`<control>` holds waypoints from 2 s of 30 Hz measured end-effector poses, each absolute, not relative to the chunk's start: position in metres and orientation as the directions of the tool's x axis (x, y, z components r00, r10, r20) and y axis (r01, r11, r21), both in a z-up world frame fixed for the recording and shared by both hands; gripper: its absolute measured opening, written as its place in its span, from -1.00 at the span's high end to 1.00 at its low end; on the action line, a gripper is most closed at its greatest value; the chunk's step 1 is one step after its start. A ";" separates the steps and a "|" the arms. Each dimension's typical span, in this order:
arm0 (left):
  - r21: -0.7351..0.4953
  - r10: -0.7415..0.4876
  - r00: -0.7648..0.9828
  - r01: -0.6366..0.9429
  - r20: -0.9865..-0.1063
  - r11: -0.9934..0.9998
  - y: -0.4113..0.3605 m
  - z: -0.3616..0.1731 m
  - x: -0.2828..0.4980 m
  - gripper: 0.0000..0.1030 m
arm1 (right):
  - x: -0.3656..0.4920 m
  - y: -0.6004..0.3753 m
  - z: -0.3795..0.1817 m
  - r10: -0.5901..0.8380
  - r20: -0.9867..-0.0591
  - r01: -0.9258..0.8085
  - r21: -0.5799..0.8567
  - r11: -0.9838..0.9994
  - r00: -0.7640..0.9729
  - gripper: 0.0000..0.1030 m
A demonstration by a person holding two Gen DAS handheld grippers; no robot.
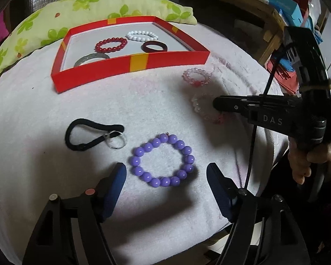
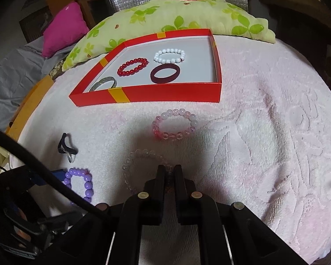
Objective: Organize jewelry
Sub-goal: 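Grasp the purple bead bracelet with the left tool while the right tool grasps the pink bead bracelet, then carry the purple and pink bracelets over the tray box with both tools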
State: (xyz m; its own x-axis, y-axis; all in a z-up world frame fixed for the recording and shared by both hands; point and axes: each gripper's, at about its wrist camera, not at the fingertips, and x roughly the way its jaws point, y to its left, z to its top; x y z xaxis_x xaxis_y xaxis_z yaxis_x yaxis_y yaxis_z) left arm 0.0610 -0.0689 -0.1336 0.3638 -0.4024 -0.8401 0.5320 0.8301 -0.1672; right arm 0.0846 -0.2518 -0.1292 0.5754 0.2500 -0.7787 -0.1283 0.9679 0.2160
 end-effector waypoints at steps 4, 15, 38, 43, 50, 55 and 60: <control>-0.130 -0.387 0.396 0.539 -0.833 0.832 -0.072 -0.136 0.061 -0.47 | 0.086 -0.252 -0.130 0.251 -0.779 -0.128 0.218 0.968 0.574 0.83; -0.050 -0.358 0.457 0.559 -0.814 0.828 -0.072 -0.135 0.058 0.66 | 0.089 -0.259 -0.131 0.295 -0.769 -0.114 0.282 0.953 0.567 0.73; -0.142 -0.452 0.508 0.536 -0.733 0.832 -0.054 -0.106 0.057 0.81 | 0.074 -0.245 -0.087 0.401 -0.585 -0.227 0.350 0.909 0.704 0.84; -0.138 -0.438 0.554 0.500 -0.708 0.855 -0.043 -0.097 0.060 0.81 | 0.072 -0.241 -0.077 0.437 -0.532 -0.250 0.389 0.887 0.725 0.84; -0.131 -0.398 0.597 0.439 -0.696 0.889 -0.032 -0.093 0.070 0.81 | 0.075 -0.227 -0.077 0.475 -0.532 -0.279 0.408 0.869 0.701 0.84; -0.104 -0.362 0.609 0.416 -0.705 0.903 -0.030 -0.095 0.071 0.81 | 0.078 -0.216 -0.083 0.489 -0.553 -0.292 0.409 0.864 0.675 0.84; -0.053 -0.308 0.623 0.393 -0.719 0.918 -0.031 -0.098 0.072 0.81 | 0.085 -0.209 -0.092 0.482 -0.590 -0.277 0.407 0.870 0.648 0.84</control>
State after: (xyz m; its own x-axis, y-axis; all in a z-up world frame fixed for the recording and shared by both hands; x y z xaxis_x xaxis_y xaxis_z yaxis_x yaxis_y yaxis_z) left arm 0.0720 -0.0313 -0.0980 0.6230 -0.3083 -0.7189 0.3928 0.9181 -0.0533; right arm 0.0854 -0.2092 -0.0920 0.6480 0.4820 -0.5898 -0.2774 0.8705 0.4066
